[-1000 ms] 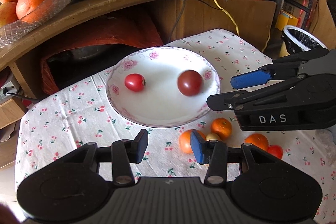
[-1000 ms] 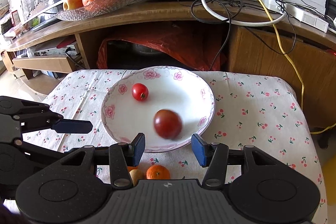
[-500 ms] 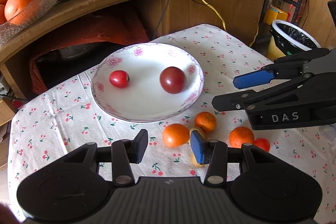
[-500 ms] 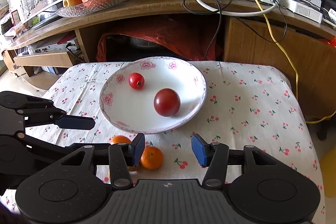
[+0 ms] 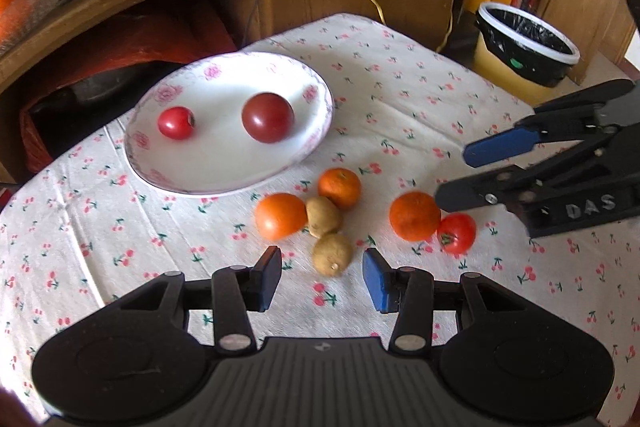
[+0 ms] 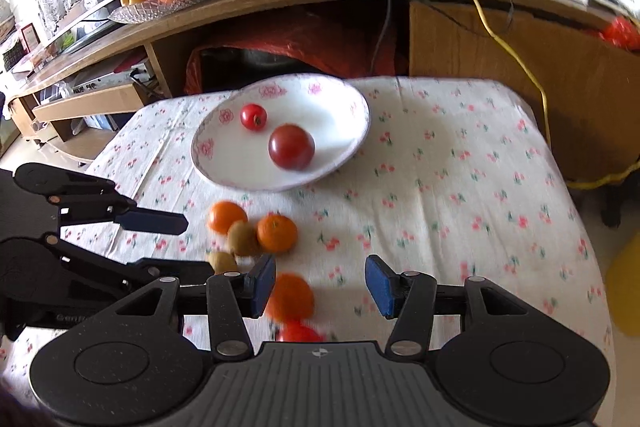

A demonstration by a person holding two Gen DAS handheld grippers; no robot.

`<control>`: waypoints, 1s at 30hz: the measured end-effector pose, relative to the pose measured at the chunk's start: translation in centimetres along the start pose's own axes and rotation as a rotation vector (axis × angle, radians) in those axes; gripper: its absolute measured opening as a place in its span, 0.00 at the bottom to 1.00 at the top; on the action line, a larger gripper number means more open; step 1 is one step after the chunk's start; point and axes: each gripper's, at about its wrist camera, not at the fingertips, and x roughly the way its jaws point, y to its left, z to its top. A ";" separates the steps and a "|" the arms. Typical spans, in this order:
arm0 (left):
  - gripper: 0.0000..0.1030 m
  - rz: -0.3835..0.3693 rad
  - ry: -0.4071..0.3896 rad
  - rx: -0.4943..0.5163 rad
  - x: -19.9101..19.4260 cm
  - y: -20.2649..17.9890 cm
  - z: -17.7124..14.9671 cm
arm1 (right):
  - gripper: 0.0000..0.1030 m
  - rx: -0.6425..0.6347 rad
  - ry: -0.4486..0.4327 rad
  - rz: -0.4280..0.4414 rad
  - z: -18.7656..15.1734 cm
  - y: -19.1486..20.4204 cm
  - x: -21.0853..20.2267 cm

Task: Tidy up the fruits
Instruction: 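Move both tools back toward the remaining fruits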

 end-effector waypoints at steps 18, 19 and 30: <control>0.51 0.007 0.019 0.058 1.4 -1.3 0.1 | 0.45 -0.132 0.122 0.042 -2.5 0.9 0.9; 0.51 0.007 0.021 0.057 1.4 -1.3 0.1 | 0.44 -0.134 0.128 0.043 -2.5 0.9 1.1; 0.44 0.013 0.016 0.063 1.9 -1.8 0.3 | 0.24 -0.146 0.147 0.046 -2.1 1.3 1.8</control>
